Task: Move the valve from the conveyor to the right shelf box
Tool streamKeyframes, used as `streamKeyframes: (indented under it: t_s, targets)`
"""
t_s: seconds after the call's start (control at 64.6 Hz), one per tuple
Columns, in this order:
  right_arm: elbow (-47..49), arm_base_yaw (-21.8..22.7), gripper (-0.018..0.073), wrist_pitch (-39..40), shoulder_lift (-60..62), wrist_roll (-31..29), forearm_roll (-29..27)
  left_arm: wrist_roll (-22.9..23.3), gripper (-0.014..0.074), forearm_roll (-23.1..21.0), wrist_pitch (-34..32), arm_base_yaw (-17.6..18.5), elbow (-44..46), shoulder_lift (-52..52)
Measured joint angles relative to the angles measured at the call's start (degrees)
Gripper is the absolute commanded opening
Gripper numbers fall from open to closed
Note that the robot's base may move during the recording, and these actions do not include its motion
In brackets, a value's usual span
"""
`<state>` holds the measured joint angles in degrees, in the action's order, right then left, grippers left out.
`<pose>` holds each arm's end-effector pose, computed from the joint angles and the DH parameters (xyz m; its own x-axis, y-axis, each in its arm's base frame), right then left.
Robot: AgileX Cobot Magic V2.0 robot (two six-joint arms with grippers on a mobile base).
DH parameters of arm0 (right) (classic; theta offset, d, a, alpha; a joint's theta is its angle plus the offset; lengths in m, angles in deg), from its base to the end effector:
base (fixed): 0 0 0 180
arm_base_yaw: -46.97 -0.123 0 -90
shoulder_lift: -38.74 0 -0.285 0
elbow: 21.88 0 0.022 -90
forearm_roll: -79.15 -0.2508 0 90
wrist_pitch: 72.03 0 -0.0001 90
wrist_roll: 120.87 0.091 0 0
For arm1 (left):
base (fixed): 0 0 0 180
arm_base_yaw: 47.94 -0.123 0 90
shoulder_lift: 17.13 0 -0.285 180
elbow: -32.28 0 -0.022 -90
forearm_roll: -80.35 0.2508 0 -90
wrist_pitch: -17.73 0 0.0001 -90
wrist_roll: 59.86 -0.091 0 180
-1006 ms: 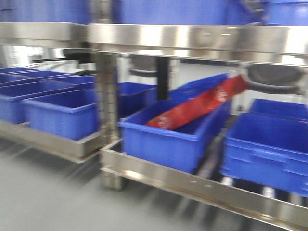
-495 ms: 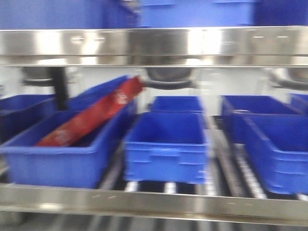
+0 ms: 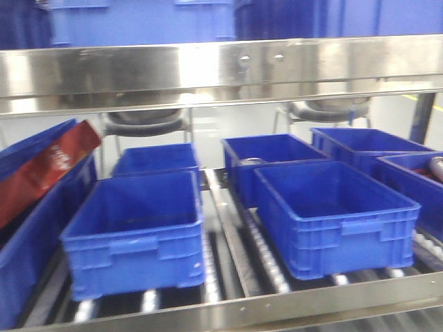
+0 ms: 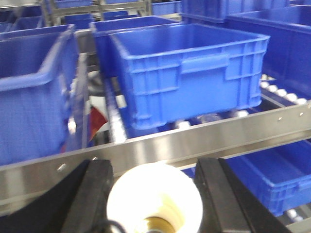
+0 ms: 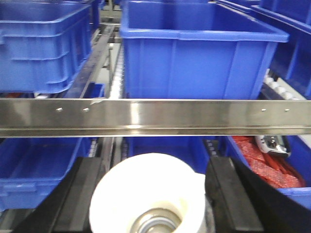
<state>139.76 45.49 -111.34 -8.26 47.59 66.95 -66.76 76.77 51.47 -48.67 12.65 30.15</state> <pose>0.1115 0.0151 0.4340 -0.2367 -0.0415 -0.9707 -0.1640 0.9865 -0.0022 0.1181 -0.0017 0.4342 -0.1820 0.0660 -0.9811 0.0339 0.9976 0.0609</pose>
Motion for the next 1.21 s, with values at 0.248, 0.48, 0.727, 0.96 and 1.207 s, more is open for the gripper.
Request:
streamKeyframes:
  t_s: [0.248,0.48,0.727,0.96,1.207]
  targets:
    - [0.0,0.0,-0.0152,0.0,0.0,0.0,0.08,0.0,-0.0111,0.0,0.0,0.0,0.0,0.11]
    - [0.0,0.0,-0.0152,0.0,0.0,0.0,0.08,0.0,-0.0111,0.0,0.0,0.0,0.0,0.11]
    - [0.0,0.0,-0.0152,0.0,0.0,0.0,0.08,0.0,-0.0111,0.0,0.0,0.0,0.0,0.11]
    - [0.0,0.0,-0.0152,0.0,0.0,0.0,0.08,0.0,-0.0111,0.0,0.0,0.0,0.0,0.11]
    - [0.0,0.0,-0.0152,0.0,0.0,0.0,0.08,0.0,-0.0111,0.0,0.0,0.0,0.0,0.11]
